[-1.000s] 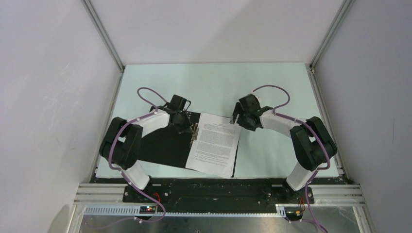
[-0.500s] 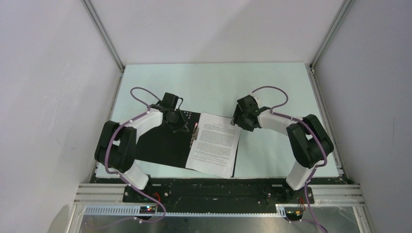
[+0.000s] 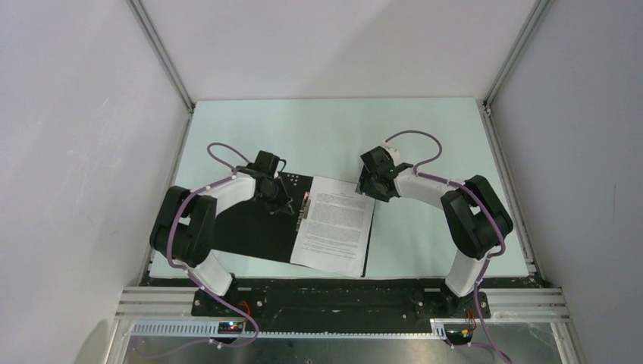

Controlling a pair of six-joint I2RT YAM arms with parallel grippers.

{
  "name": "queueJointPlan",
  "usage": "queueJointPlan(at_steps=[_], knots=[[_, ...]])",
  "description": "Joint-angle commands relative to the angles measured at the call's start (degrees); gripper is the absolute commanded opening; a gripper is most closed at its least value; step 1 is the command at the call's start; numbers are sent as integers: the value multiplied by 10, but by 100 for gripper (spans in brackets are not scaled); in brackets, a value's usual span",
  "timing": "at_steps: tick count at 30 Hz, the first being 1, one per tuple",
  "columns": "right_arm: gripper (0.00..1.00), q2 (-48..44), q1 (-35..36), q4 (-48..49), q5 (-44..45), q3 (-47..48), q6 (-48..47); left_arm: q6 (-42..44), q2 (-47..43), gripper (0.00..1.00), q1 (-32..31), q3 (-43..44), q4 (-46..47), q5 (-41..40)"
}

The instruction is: Put the files into the folder

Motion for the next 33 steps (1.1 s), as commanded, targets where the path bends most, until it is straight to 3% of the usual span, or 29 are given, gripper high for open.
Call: queueJointPlan(at_steps=[1, 12, 20, 28, 33], knots=[[61, 19, 6, -12, 27, 35, -4, 12, 5, 4, 0, -5, 13, 13], [63, 21, 4, -25, 27, 44, -4, 10, 14, 3, -2, -10, 21, 15], [70, -23, -3, -39, 22, 44, -4, 7, 17, 3, -2, -7, 21, 10], [82, 0, -20, -12, -15, 33, 2, 8, 18, 2, -4, -8, 22, 11], [84, 11, -27, 12, -30, 28, 0, 10, 19, 2, -5, -9, 22, 12]])
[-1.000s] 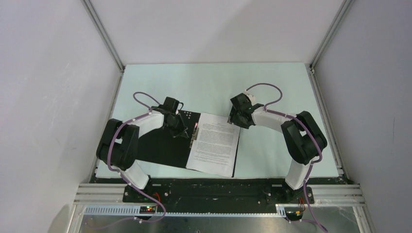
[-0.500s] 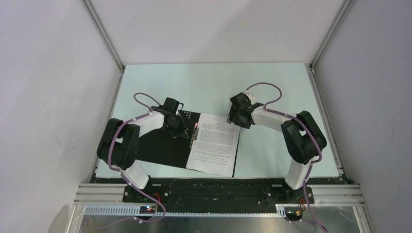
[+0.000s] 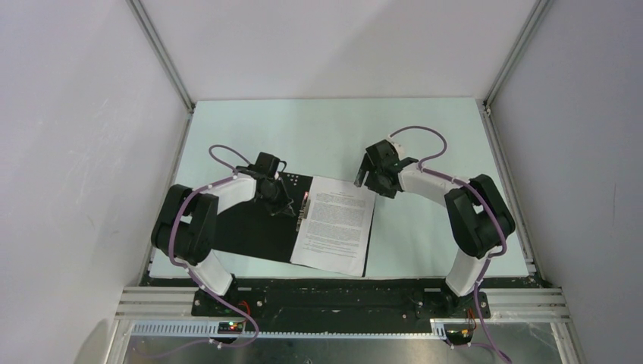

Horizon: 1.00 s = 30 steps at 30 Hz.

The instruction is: Put the files into the folder

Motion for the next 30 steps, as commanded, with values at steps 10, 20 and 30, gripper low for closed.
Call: queueJointPlan(at_steps=[10, 20, 30], knots=[[85, 30, -7, 48, -21, 1, 3, 9, 13, 1, -4, 2, 7, -1], [84, 38, -8, 63, -30, 3, 1, 6, 22, 1, -13, 1, 11, 1], [84, 45, -6, 59, -34, 12, -2, -1, 29, 1, -21, -5, 23, 8]])
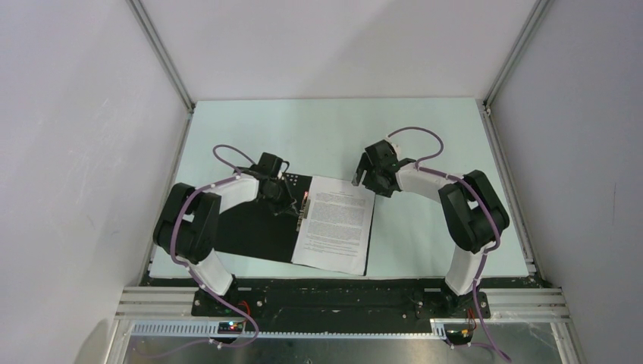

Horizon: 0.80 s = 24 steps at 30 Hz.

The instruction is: Put the files into the folder

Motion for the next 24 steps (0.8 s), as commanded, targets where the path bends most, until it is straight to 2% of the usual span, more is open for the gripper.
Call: queueJointPlan(at_steps=[1, 10, 24], knots=[[84, 14, 1, 10, -7, 12, -2, -1, 21, 1, -10, -5, 3, -7], [84, 29, -11, 9, -19, 28, -17, -23, 39, 1, -45, 3, 16, -1], [85, 15, -69, -15, -31, 28, -60, -60, 73, 0, -105, 43, 33, 4]])
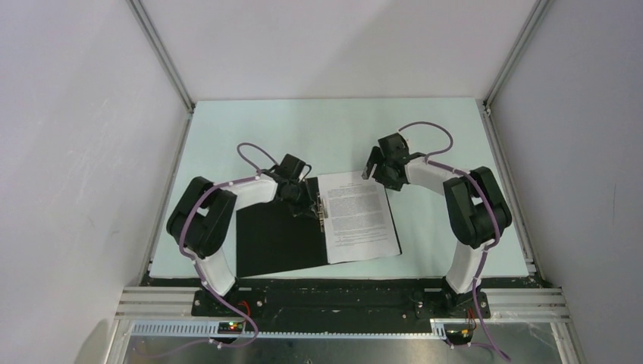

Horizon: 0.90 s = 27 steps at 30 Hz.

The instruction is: Put the files into the folder

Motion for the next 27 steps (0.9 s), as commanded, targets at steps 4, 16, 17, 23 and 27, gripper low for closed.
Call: queueJointPlan(at_steps=[4, 16, 17, 23, 27], knots=[[87, -6, -25, -26, -13, 13, -32, -10, 33, 0, -17, 18, 1, -11], [90, -108, -70, -97, 2, 13, -70, 9, -43, 8, 5, 26, -12, -13], [88, -123, -58, -103, 4, 13, -77, 9, -55, 6, 10, 16, -13, -13], [77, -152, 55, -153, 49, 13, -89, -1, -108, 0, 48, -52, -13, -25], [70, -131, 138, -140, 52, 13, -83, -11, -138, 0, 74, -101, -13, -53]])
